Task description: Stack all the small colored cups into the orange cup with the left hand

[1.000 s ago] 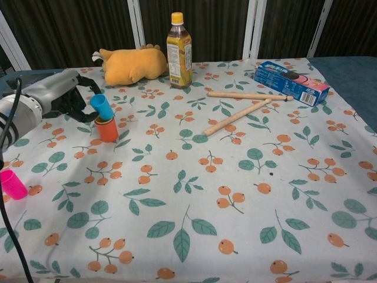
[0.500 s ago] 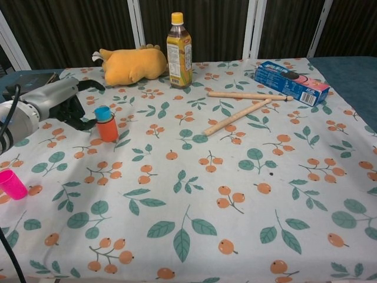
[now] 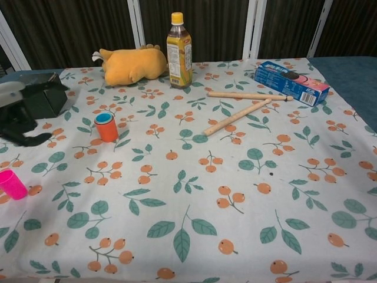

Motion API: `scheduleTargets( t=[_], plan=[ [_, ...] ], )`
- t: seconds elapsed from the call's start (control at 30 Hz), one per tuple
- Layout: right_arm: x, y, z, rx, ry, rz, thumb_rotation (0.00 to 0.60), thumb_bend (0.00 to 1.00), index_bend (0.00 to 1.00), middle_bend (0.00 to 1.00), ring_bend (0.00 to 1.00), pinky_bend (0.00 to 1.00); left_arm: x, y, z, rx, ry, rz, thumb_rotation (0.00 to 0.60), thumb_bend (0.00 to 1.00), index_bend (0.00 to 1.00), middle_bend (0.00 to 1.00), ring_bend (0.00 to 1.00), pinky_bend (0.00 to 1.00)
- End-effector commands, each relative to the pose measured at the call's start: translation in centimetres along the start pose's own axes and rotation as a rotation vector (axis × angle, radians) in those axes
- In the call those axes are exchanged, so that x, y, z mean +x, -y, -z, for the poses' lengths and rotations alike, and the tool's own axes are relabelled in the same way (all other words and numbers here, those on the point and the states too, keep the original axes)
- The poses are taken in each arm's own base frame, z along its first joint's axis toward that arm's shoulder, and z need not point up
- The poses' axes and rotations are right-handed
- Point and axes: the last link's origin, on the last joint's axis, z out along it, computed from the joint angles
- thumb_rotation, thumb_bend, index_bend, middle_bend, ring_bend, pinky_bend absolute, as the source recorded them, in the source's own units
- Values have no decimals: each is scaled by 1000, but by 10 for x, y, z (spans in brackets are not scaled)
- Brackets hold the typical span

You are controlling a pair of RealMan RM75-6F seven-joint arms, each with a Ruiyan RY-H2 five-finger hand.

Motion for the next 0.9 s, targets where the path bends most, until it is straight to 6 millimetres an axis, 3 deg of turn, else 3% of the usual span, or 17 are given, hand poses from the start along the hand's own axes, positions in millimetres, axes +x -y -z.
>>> scheduleTargets(
  t=[0.03,0.27,0.73,0.9],
  plan=[
    [-1,1,0,8,5,1,600,140,0,0,0,0,0,24,31,34,31,3,600,366,108,1000,1000,1000],
    [-3,5,2,23,10,3,600,140,0,0,0,0,-13,45,48,75,86,10,600,367,143,1000,1000,1000],
    [-5,6,2,30,15,5,600,140,0,0,0,0,-27,53,58,77,119,-18,600,366,179,1000,1000,1000],
    [-5,6,2,30,14,6,600,140,0,0,0,0,-33,59,53,99,127,-24,600,365,251,1000,1000,1000]
  ],
)
